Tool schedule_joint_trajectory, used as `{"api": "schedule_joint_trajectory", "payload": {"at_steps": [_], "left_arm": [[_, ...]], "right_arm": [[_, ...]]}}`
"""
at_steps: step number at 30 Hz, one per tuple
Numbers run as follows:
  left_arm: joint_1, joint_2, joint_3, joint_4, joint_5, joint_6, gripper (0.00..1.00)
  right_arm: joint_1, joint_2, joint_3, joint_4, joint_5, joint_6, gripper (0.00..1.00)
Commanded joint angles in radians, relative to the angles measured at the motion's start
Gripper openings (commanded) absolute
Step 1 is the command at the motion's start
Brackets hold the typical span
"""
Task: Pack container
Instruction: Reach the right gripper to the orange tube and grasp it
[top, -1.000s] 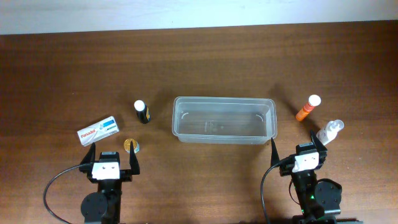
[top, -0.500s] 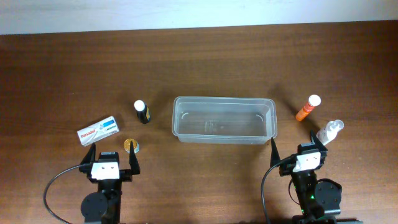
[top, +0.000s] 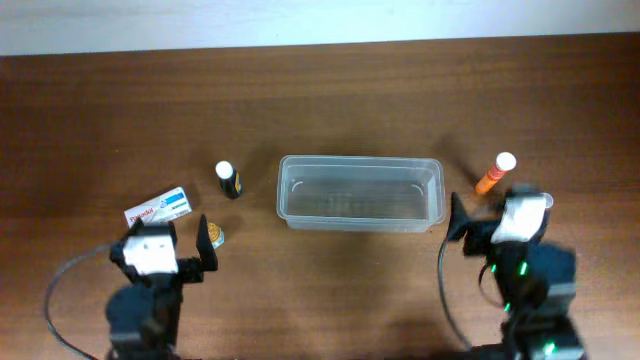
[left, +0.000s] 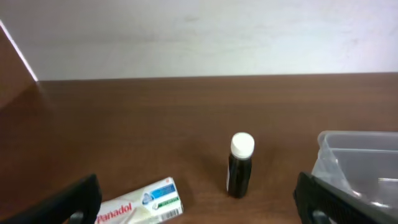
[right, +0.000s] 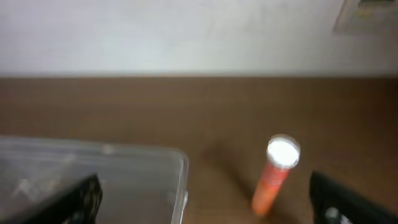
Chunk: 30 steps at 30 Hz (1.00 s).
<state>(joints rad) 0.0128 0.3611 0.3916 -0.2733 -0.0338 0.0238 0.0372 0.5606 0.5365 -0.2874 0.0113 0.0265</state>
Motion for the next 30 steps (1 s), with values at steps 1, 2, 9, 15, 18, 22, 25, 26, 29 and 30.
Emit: {"api": "schedule_joint_trajectory", "payload": {"at_steps": [1, 2, 9, 15, 18, 22, 25, 26, 29, 30], "left_arm": [[0.003, 0.185, 0.172, -0.079, -0.019, -0.013, 0.99], [0.003, 0.24, 0.22, -0.115, -0.018, -0.013, 0.99], [0.003, 0.636, 0.589, -0.447, 0.0, -0.013, 1.0], [0.021, 0.874, 0.788, -0.61, 0.167, -0.013, 0.99], [0.037, 0.927, 0.797, -0.611, 0.18, -0.013, 0.99], [0.039, 0.963, 0.797, -0.611, 0.18, -0.013, 0.99], [0.039, 0.969, 0.797, -0.611, 0.176, -0.013, 0.99], [0.039, 0.969, 0.797, -0.611, 0.176, -0.012, 0.99], [0.039, 0.969, 0.797, -0.611, 0.176, -0.012, 0.99], [0.039, 0.969, 0.797, -0.611, 0.176, -0.012, 1.0]], "right_arm": [[-0.016, 0.202, 0.242, -0.114, 0.027, 0.012, 0.98], [-0.032, 0.274, 0.33, -0.185, 0.024, 0.012, 0.98], [-0.176, 0.745, 0.898, -0.665, -0.073, 0.012, 0.98], [-0.25, 1.012, 1.114, -0.861, -0.093, 0.012, 0.98], [-0.279, 1.087, 1.113, -0.871, -0.094, 0.013, 0.98], [-0.294, 1.185, 1.111, -0.892, -0.095, 0.012, 0.98], [-0.294, 1.252, 1.111, -0.891, -0.094, 0.013, 0.98], [-0.294, 1.268, 1.111, -0.89, -0.094, 0.013, 0.98], [-0.294, 1.327, 1.111, -0.875, -0.094, 0.012, 0.99], [-0.294, 1.346, 1.111, -0.87, -0.093, 0.012, 0.99]]}}
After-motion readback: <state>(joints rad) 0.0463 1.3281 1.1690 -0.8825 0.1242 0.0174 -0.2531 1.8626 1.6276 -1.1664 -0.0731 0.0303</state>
